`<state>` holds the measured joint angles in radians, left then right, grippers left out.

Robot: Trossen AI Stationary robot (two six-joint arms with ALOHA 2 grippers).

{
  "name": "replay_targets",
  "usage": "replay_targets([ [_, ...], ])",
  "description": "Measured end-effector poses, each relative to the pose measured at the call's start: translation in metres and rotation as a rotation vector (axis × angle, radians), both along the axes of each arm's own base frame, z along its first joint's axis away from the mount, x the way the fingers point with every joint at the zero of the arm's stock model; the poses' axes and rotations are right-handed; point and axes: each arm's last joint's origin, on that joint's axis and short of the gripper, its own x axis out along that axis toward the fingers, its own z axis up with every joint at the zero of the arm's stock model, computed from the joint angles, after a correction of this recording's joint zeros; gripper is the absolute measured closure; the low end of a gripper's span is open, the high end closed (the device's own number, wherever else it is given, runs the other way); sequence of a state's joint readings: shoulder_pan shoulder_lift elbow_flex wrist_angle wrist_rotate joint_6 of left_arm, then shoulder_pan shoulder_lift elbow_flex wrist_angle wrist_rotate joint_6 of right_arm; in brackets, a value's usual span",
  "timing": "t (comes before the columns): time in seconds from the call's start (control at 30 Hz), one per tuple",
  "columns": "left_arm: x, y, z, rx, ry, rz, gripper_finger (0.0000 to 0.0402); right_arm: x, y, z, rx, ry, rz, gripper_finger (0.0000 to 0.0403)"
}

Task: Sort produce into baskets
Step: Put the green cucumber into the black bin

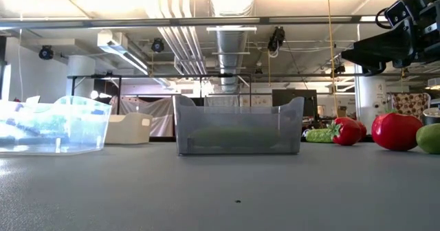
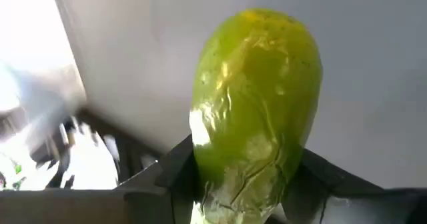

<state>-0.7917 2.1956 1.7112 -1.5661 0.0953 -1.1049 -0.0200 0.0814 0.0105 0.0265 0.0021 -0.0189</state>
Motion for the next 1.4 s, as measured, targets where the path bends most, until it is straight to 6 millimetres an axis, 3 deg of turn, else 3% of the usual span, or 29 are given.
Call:
replay_targets([
  [0.17,0.049,0.038,0.021,0.125,-0.22,-0.087,0.0252,0.0,0.0,0.0,0.0,0.0,0.0,0.0207],
  [0.33,0.084,0.077,0.037,0.177,-0.266,-0.244,0.0252,0.0,0.0,0.0,0.0,0.0,0.0,0.0207],
  [0.63,0.131,0.144,0.08,0.194,-0.315,-0.399,0.0253,0.0,0.0,0.0,0.0,0.0,0.0,0.0207],
  [0.87,0.161,0.194,0.12,0.312,-0.531,-0.347,0.0253,0.0,0.0,0.0,0.0,0.0,0.0,0.0207],
  [1.07,0.182,0.222,0.107,0.222,-0.647,-0.272,0.0253,0.0,0.0,0.0,0.0,0.0,0.0,0.0207],
  [1.4,0.197,0.224,0.049,0.026,-0.76,-0.226,0.0252,0.0,0.0,0.0,0.0,0.0,0.0,0.0207],
])
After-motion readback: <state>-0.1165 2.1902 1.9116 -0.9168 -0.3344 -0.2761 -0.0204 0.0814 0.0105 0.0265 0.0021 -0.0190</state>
